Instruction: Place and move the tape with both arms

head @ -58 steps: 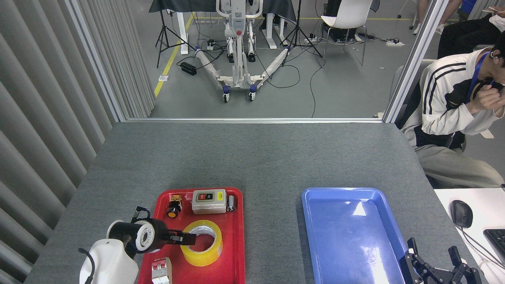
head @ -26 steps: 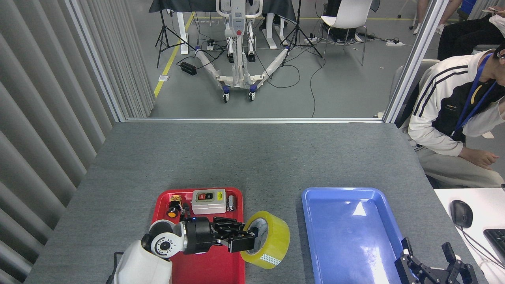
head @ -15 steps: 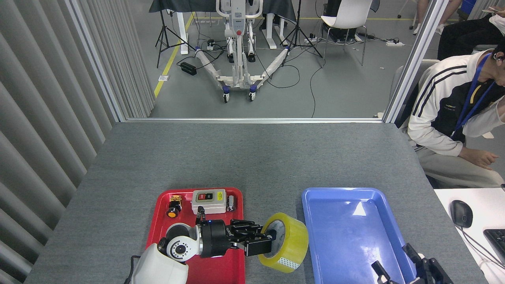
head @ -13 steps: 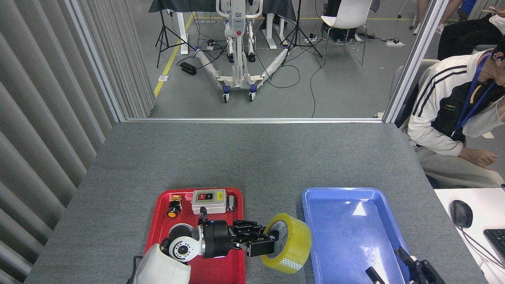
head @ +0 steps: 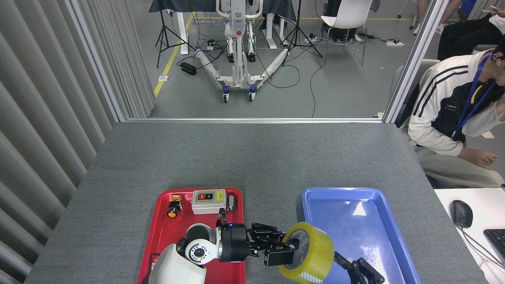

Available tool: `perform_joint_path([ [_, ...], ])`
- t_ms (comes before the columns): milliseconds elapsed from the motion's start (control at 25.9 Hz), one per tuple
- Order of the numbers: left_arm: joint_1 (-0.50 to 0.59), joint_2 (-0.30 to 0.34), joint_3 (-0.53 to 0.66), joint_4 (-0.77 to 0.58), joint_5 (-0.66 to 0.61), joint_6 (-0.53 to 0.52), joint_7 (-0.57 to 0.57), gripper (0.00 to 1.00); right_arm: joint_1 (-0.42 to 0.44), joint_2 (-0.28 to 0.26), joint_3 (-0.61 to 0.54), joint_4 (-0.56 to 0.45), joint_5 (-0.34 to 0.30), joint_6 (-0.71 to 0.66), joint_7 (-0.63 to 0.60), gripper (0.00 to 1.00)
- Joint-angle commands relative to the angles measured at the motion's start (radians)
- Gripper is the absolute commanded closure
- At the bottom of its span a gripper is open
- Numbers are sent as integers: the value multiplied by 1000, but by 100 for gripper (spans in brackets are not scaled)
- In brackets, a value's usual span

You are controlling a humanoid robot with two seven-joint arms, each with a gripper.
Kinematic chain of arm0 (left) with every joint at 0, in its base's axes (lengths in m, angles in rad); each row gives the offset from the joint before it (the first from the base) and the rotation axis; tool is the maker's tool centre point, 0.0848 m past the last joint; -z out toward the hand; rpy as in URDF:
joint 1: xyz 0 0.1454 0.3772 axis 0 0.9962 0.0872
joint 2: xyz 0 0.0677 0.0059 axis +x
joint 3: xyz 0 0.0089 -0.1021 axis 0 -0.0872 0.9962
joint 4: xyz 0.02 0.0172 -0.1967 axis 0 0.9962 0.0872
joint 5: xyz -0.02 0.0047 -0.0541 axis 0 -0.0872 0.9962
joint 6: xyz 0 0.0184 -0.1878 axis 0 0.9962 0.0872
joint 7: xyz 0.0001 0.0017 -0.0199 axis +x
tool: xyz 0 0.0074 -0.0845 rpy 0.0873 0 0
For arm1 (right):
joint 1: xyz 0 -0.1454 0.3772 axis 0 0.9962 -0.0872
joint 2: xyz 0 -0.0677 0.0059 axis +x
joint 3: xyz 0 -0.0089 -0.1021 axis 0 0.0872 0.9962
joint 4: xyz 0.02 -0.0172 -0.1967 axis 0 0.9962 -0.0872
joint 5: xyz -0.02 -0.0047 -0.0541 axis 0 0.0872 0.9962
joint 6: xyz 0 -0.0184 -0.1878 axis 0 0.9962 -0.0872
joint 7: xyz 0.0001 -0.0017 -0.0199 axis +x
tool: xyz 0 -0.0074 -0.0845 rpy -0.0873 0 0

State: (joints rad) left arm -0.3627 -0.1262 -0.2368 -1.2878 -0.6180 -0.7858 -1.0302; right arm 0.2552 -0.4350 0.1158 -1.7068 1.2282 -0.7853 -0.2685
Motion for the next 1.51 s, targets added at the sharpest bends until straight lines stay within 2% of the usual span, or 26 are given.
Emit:
perform_joint_path([
  [0, -1, -1, -7, -1, 1, 0, 2, 100, -5, 6, 68, -22, 47, 0, 3, 0],
  [232, 7, -1, -32, -2, 1, 0, 2, 100, -4, 32, 93, -27, 86, 0, 3, 2],
  [386, 11, -1, -30, -1, 1, 0, 2, 100, -5, 30, 93, -25, 90, 0, 3, 23],
  [425, 11, -1, -32, -2, 3, 0, 2, 100, -5, 25, 93, -25, 90, 0, 2, 30],
  [463, 11, -1, -29, -2, 3, 0, 2, 100, -2, 21, 93, -23, 90, 0, 2, 43],
  [502, 11, -1, -24, -2, 1, 0, 2, 93, -2, 18, 93, -23, 90, 0, 2, 52],
  [579, 11, -3, -2, -4, 1, 0, 29, 58, -1, 15, 91, -22, 90, 0, 2, 72],
  [618, 11, -4, 22, -10, 3, 0, 62, 35, -1, 13, 91, -22, 91, 0, 2, 81],
  [656, 10, -4, 50, -24, 3, 0, 107, 17, -1, 13, 91, -23, 91, 0, 2, 89],
  [695, 10, -4, 63, -39, 3, 0, 160, 9, -1, 13, 91, -25, 91, 0, 2, 97],
  [734, 10, -3, 71, -53, 3, 0, 217, 6, -1, 13, 91, -25, 91, 0, 2, 100],
  [772, 11, -1, 73, -62, 4, 0, 269, 2, -1, 12, 91, -27, 91, 0, 0, 100],
  [849, 27, 0, 73, -71, 6, 0, 329, 2, -2, 10, 88, -27, 91, 0, -6, 100],
  [1081, 60, 5, 80, -73, 8, 0, 361, 2, -7, 7, 76, -27, 94, 0, -31, 100],
  [1197, 68, 23, 133, -99, 18, 0, 516, 2, -14, -11, 28, -25, 100, 0, -35, 100],
  [1236, 82, 51, 151, -110, 29, 0, 585, 1, -14, -21, 8, -27, 116, 8, -34, 100],
  [1351, 146, 168, 194, -194, 44, 143, 694, 1, -16, -67, -59, -22, 155, 90, -26, 100],
  [1429, 205, 229, 234, -238, 43, 168, 754, 1, -14, -90, -125, -14, 157, 118, -21, 100],
  [1467, 228, 267, 246, -248, 17, 169, 825, 1, -14, -97, -166, -14, 155, 127, -18, 100],
])
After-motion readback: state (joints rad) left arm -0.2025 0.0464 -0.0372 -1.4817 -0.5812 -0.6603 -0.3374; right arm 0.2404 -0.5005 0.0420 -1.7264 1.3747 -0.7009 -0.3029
